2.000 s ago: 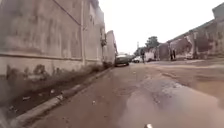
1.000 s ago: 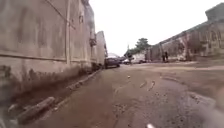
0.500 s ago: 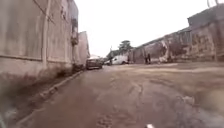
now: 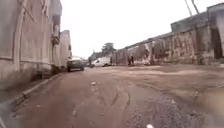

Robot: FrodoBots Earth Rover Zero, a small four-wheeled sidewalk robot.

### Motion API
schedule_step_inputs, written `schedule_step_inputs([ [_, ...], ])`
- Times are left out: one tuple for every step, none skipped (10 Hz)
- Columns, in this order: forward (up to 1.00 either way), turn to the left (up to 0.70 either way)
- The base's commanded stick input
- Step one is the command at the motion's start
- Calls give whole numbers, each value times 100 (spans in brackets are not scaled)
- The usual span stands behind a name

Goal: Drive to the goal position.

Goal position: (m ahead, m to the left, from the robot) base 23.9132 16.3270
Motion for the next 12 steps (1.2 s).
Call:
schedule_step_inputs([
  [85, 0],
  [85, 0],
  [85, 0],
  [85, 0],
  [85, 0],
  [85, 0],
  [85, 0],
  [85, 0],
  [85, 0],
  [85, 17],
  [85, 34],
  [85, 34],
])
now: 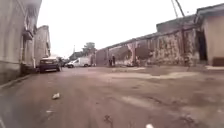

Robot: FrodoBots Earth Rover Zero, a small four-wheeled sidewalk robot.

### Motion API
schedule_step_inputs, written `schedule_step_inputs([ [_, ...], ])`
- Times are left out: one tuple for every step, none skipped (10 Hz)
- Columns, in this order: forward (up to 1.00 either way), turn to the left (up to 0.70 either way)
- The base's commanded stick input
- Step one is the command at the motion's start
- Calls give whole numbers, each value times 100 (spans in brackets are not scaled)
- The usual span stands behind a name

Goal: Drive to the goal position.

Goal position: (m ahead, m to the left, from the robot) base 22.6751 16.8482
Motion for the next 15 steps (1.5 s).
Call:
schedule_step_inputs([
  [85, 34],
  [85, 34],
  [85, 34],
  [85, 34],
  [85, 0],
  [85, 0],
  [85, 0],
  [85, 0],
  [85, 0],
  [85, 0],
  [85, 0],
  [85, 0],
  [85, 0],
  [85, 0],
  [85, 0],
])
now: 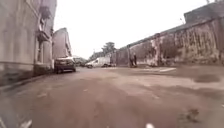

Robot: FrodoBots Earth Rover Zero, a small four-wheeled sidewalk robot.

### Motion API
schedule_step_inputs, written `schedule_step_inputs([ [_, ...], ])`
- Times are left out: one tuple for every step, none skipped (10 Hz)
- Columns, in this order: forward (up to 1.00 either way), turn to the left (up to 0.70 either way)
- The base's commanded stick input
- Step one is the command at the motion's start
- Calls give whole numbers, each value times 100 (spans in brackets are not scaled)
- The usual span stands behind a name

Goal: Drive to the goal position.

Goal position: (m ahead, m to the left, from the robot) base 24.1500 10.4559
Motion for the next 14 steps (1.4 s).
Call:
schedule_step_inputs([
  [85, 0],
  [85, 0],
  [85, 0],
  [85, 0],
  [85, 0],
  [85, 0],
  [85, 28],
  [85, 34],
  [85, 34],
  [85, 34],
  [85, 34],
  [85, 28],
  [85, 4],
  [85, 0],
])
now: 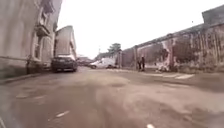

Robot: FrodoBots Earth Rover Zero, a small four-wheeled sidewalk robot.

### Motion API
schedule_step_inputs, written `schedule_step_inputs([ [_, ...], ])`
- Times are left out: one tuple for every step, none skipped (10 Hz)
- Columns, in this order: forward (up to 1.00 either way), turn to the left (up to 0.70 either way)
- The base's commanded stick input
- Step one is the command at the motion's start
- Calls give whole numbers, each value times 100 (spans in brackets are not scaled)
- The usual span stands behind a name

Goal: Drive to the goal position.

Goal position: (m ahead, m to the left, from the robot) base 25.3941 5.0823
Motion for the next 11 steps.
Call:
schedule_step_inputs([
  [85, 0],
  [85, 0],
  [85, 0],
  [85, 0],
  [85, 0],
  [85, 2],
  [85, 4],
  [85, 11],
  [85, 33],
  [85, 0],
  [85, 0],
])
